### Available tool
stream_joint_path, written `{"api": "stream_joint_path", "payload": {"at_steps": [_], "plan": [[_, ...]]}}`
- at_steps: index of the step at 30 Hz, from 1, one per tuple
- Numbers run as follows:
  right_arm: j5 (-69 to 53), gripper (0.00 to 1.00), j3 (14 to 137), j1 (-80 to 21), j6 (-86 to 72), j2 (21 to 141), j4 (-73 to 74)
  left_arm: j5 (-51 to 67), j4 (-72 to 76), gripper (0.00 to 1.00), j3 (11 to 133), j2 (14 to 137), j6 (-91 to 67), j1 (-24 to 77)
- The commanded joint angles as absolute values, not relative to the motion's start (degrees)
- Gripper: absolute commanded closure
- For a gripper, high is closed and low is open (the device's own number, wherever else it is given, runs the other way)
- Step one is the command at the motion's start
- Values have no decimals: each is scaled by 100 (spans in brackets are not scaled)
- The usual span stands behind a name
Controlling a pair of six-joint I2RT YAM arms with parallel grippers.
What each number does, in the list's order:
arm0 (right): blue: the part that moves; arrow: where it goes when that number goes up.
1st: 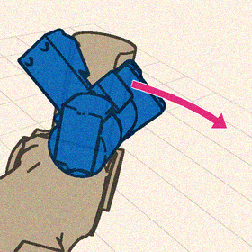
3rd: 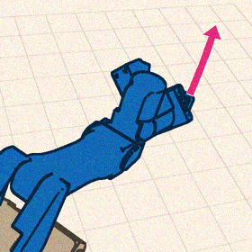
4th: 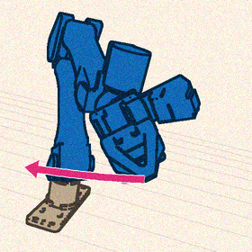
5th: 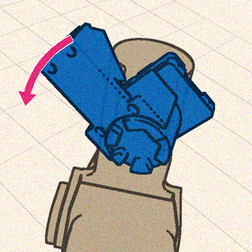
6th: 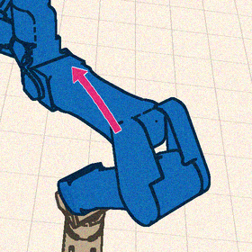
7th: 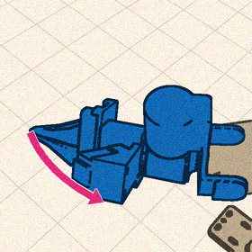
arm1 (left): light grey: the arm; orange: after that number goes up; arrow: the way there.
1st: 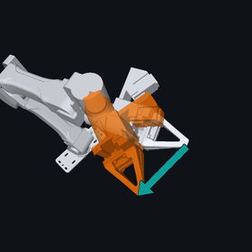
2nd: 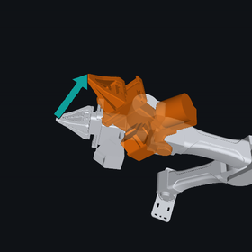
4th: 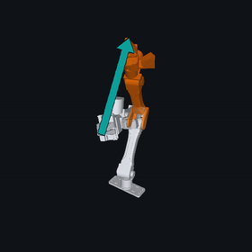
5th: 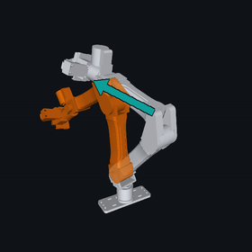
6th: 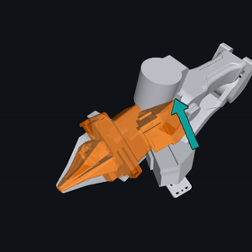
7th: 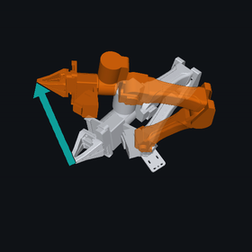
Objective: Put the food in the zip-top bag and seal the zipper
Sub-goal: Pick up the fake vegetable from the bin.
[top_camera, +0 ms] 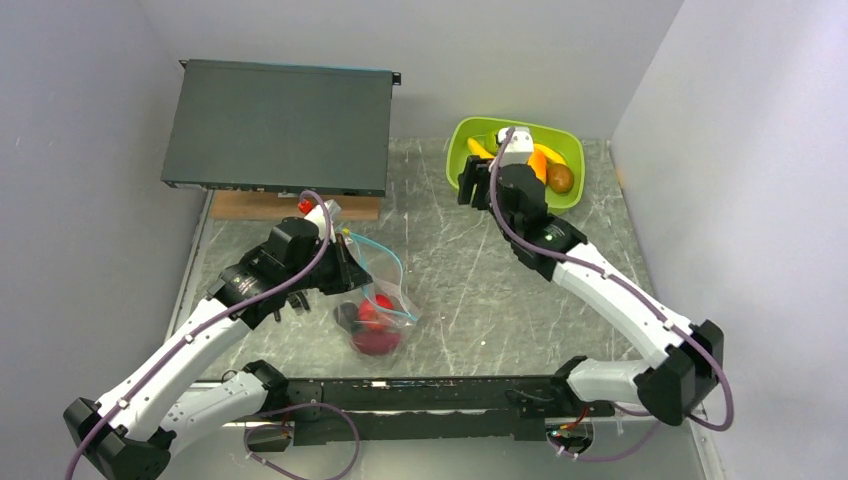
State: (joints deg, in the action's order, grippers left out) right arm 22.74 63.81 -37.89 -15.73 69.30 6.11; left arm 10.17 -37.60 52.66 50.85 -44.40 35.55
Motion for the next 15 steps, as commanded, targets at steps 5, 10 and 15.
{"api": "stream_joint_path", "payload": {"at_steps": [5, 10, 15], "plan": [[3066, 32, 7271, -2790, -1610, 8401, 649, 1108, -3798, 100, 5288, 5269, -4243, 3542], [3496, 31, 8236, -2263, -1642, 9859, 1084, 1161, -3964, 100, 5525, 5499, -4073, 3535], [3517, 31, 9540, -1887, -1669, 11299, 1749, 1155, -4039, 100, 5605, 5562, -4051, 3542]]}}
